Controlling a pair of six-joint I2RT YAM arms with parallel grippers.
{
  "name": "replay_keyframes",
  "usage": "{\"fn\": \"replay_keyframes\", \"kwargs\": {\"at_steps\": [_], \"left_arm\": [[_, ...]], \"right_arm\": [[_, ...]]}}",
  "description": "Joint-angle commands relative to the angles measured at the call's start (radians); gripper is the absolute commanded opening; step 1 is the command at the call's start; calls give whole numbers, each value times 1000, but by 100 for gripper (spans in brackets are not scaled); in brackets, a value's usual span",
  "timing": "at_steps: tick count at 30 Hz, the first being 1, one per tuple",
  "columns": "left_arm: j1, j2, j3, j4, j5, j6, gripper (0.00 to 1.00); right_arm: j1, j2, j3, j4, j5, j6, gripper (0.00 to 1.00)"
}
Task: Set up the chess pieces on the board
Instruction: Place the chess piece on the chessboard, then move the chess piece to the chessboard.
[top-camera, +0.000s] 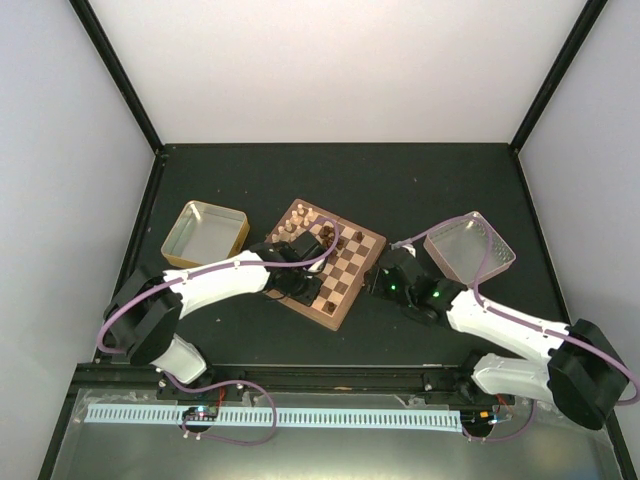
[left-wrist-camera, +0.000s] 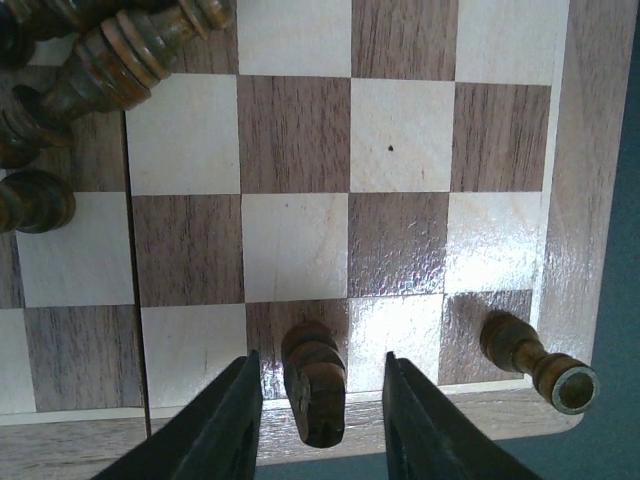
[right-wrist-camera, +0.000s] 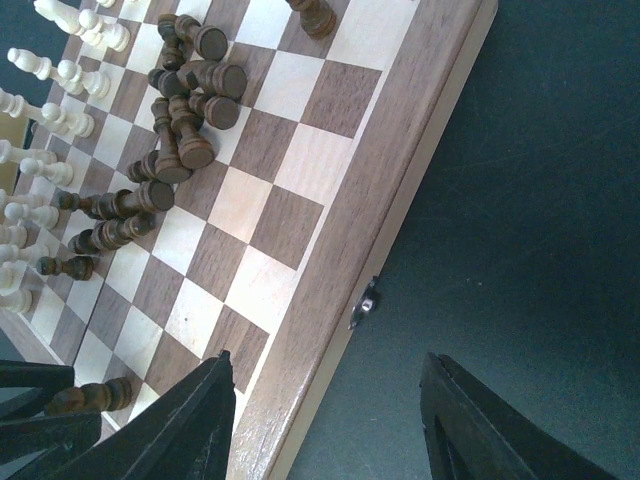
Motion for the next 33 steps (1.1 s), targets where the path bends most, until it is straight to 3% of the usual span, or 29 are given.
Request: {"fn": "replay_keyframes", "kwargs": {"at_steps": [1,8,10,23,33], "left_arm": [[-6,-2,35,24,13,-22,30],[-7,7,47,21,27,-13,7],[-11,4,57,27,40,-1,4],[-73,139,221,-39,96,66,4],[-86,192,233,-50,99,67,8]], "right_arm": [[-8,-26,-19,-8,15,12,53],[-8,-46,-37,-12,24,21,52],[-7,-56,-42,-15,29,24,52],[-8,-94,-69,-23,41,36,52],[-9,-116,-83,-31,49,38,52]]}}
